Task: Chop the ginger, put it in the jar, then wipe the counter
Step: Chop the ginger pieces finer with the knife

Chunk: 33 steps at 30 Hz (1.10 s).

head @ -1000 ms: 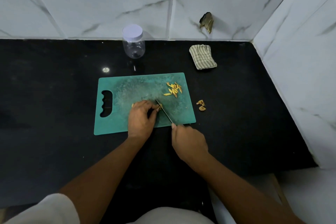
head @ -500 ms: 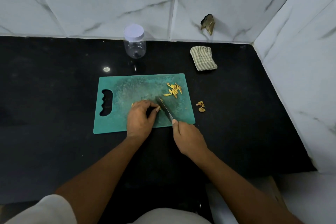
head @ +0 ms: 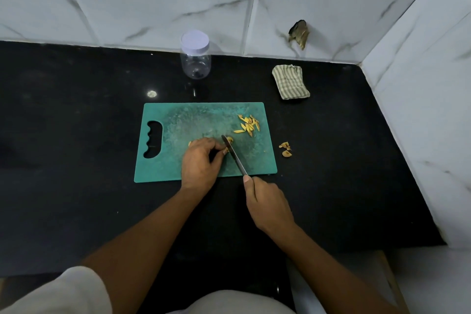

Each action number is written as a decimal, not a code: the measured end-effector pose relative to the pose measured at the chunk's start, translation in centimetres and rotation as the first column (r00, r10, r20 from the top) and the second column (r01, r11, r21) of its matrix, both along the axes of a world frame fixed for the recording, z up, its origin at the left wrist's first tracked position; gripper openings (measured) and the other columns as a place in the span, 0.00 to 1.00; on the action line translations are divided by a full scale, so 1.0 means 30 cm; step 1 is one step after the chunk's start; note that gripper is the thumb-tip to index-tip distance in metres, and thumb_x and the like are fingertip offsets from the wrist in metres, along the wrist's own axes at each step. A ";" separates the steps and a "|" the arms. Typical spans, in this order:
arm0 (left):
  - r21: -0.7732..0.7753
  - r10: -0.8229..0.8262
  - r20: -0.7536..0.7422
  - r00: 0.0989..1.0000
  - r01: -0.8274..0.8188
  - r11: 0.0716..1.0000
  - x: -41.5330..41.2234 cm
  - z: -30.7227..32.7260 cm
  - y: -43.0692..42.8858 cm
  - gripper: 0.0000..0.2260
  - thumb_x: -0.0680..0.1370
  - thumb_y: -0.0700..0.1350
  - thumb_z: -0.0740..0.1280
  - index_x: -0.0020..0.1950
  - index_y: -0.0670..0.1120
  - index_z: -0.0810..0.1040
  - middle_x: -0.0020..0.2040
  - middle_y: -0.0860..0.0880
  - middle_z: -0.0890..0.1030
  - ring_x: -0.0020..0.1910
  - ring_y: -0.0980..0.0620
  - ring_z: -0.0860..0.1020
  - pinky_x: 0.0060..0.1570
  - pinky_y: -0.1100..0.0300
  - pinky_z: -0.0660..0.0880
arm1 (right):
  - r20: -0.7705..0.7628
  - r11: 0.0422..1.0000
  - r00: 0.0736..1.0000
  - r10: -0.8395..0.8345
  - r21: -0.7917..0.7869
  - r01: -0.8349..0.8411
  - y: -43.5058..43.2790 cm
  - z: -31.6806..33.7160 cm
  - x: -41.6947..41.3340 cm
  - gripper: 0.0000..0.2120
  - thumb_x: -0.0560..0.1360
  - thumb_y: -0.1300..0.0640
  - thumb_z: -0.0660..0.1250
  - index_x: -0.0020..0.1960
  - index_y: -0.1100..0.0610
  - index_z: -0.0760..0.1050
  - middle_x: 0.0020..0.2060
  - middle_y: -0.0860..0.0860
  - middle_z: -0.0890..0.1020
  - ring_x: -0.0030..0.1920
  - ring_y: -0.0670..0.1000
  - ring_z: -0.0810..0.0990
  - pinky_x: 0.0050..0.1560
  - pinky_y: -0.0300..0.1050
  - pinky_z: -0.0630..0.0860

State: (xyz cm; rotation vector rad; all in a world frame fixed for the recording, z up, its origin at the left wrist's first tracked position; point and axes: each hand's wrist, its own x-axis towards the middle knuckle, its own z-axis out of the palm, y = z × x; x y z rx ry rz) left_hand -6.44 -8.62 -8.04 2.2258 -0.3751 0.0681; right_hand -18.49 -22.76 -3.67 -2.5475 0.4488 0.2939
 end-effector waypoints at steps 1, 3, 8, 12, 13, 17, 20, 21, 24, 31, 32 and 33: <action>-0.004 0.001 -0.004 1.000 -0.001 1.000 0.000 0.000 0.000 0.01 0.78 0.44 0.74 0.47 0.50 0.84 0.46 0.56 0.83 0.48 0.54 0.76 0.47 0.57 0.73 | -0.004 1.000 1.000 0.008 -0.019 -0.008 0.002 0.001 0.002 0.22 0.87 0.43 0.46 0.41 0.49 0.69 0.33 0.49 0.77 0.34 0.46 0.76 0.35 0.45 0.66; -0.003 0.003 -0.008 1.000 -0.003 1.000 -0.001 0.000 -0.002 0.01 0.78 0.44 0.74 0.47 0.50 0.84 0.46 0.55 0.84 0.48 0.53 0.76 0.47 0.57 0.74 | -0.010 0.999 1.000 0.009 -0.046 -0.010 0.003 -0.001 0.006 0.23 0.87 0.42 0.46 0.42 0.50 0.71 0.34 0.49 0.77 0.34 0.46 0.76 0.38 0.47 0.71; 0.011 0.014 -0.007 1.000 -0.014 1.000 0.002 -0.001 -0.001 0.01 0.78 0.45 0.74 0.48 0.50 0.85 0.46 0.56 0.84 0.48 0.54 0.76 0.46 0.58 0.73 | -0.014 0.994 1.000 0.001 -0.110 -0.003 0.017 -0.005 0.003 0.23 0.87 0.43 0.45 0.45 0.51 0.72 0.34 0.48 0.77 0.35 0.47 0.77 0.41 0.51 0.75; 0.013 0.014 -0.004 1.000 -0.014 1.000 0.000 -0.005 -0.001 0.01 0.78 0.45 0.74 0.48 0.50 0.85 0.46 0.56 0.84 0.48 0.54 0.76 0.45 0.58 0.73 | -0.033 0.987 0.999 -0.003 -0.160 -0.002 0.031 -0.015 0.003 0.23 0.87 0.42 0.44 0.50 0.52 0.73 0.35 0.48 0.78 0.36 0.49 0.79 0.43 0.53 0.79; 0.013 0.014 0.000 1.000 -0.014 1.000 0.001 -0.005 -0.001 0.01 0.78 0.45 0.74 0.48 0.50 0.85 0.46 0.56 0.84 0.48 0.54 0.76 0.45 0.58 0.72 | -0.038 0.985 0.999 -0.004 -0.170 -0.002 0.033 -0.018 0.004 0.24 0.87 0.42 0.43 0.51 0.52 0.73 0.35 0.48 0.78 0.36 0.49 0.80 0.43 0.54 0.80; 0.026 0.005 0.035 0.999 -0.006 1.000 0.002 -0.001 -0.002 0.01 0.77 0.43 0.74 0.47 0.49 0.84 0.45 0.55 0.83 0.45 0.57 0.74 0.44 0.61 0.68 | -0.045 0.974 0.999 0.001 -0.225 -0.011 0.034 -0.018 0.015 0.24 0.87 0.42 0.44 0.52 0.53 0.74 0.36 0.50 0.79 0.37 0.51 0.81 0.43 0.55 0.80; 0.025 0.008 0.050 0.999 -0.010 1.000 0.002 -0.003 -0.005 0.03 0.76 0.40 0.74 0.45 0.47 0.84 0.43 0.54 0.83 0.43 0.60 0.71 0.44 0.61 0.66 | -0.044 0.969 0.999 0.019 -0.247 -0.029 0.047 -0.010 0.039 0.24 0.87 0.43 0.44 0.52 0.54 0.75 0.38 0.51 0.80 0.38 0.53 0.81 0.43 0.54 0.80; 0.029 0.006 0.050 0.999 -0.007 1.000 0.003 -0.004 -0.005 0.03 0.76 0.40 0.74 0.45 0.47 0.84 0.43 0.54 0.83 0.43 0.60 0.71 0.44 0.62 0.66 | -0.045 0.969 0.999 0.022 -0.245 -0.032 0.050 -0.010 0.044 0.24 0.87 0.43 0.44 0.52 0.54 0.75 0.38 0.51 0.80 0.38 0.53 0.82 0.43 0.54 0.80; 0.031 -0.009 0.050 0.999 0.008 1.000 0.006 -0.013 -0.002 0.03 0.76 0.41 0.74 0.44 0.48 0.83 0.44 0.55 0.83 0.44 0.54 0.76 0.45 0.62 0.67 | -0.066 0.970 0.998 0.016 -0.240 -0.032 0.040 -0.007 0.032 0.23 0.87 0.43 0.44 0.53 0.54 0.74 0.38 0.51 0.80 0.38 0.52 0.81 0.42 0.53 0.80; 0.035 -0.003 0.065 0.998 0.001 0.999 0.008 -0.017 -0.005 0.03 0.76 0.41 0.74 0.44 0.47 0.83 0.44 0.54 0.83 0.44 0.55 0.75 0.46 0.61 0.68 | -0.075 0.962 0.997 0.037 -0.269 -0.056 0.034 -0.008 0.053 0.23 0.87 0.43 0.45 0.53 0.54 0.74 0.39 0.52 0.81 0.39 0.53 0.82 0.42 0.52 0.79; 0.034 -0.001 0.069 0.998 -0.001 0.999 0.007 -0.017 -0.005 0.03 0.76 0.40 0.74 0.44 0.47 0.83 0.44 0.53 0.83 0.44 0.56 0.75 0.46 0.62 0.67 | -0.073 0.963 0.997 0.035 -0.266 -0.053 0.037 -0.004 0.055 0.23 0.87 0.43 0.45 0.53 0.55 0.74 0.39 0.52 0.81 0.39 0.53 0.82 0.42 0.53 0.79; 0.032 -0.004 0.071 0.998 0.002 0.999 0.006 -0.016 -0.005 0.03 0.76 0.40 0.74 0.44 0.47 0.83 0.44 0.53 0.83 0.44 0.56 0.75 0.46 0.62 0.66 | -0.078 0.964 0.996 0.032 -0.259 -0.051 0.038 -0.002 0.049 0.23 0.87 0.43 0.45 0.53 0.54 0.74 0.39 0.52 0.81 0.39 0.53 0.82 0.42 0.53 0.79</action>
